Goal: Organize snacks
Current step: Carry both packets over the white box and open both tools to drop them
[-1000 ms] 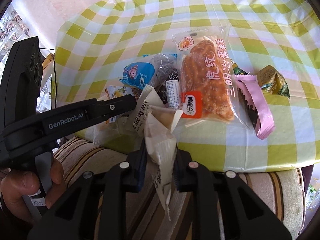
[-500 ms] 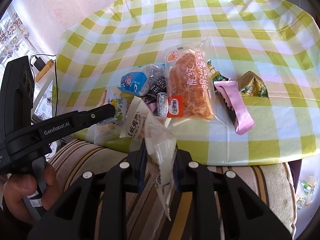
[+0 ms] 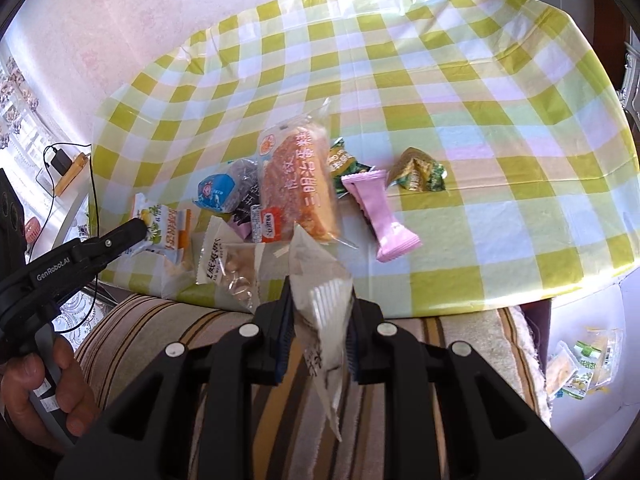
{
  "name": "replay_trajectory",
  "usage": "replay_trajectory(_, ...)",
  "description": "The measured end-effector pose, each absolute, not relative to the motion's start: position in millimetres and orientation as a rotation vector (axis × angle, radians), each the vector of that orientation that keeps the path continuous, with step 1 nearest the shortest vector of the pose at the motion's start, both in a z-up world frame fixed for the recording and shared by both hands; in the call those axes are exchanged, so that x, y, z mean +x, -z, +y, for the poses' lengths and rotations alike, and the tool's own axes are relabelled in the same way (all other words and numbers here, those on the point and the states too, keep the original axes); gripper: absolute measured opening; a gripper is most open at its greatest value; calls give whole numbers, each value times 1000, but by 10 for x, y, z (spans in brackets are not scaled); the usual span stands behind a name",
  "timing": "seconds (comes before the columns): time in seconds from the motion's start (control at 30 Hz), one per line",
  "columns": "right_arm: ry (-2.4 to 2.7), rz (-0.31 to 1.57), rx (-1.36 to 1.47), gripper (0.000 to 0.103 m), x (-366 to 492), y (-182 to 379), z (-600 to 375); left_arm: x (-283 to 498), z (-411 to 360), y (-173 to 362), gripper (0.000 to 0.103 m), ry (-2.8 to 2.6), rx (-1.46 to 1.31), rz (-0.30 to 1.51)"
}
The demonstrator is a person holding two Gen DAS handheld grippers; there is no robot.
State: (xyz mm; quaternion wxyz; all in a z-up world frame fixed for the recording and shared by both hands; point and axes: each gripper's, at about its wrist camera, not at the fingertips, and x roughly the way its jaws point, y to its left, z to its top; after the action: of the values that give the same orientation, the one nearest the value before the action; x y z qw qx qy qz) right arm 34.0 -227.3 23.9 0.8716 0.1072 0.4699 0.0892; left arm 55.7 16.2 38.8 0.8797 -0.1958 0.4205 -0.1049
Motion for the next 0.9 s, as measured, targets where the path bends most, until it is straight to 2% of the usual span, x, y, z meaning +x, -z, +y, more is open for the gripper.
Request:
replay_trajectory(0.3,8,968,239,22,202,-285,-2948,603,-556,-606,10,430,-364,871)
replay_trajectory(0.9,443,967,155,22,-67,-123,-4121,523,-2574,-269,11,855,-184,1075)
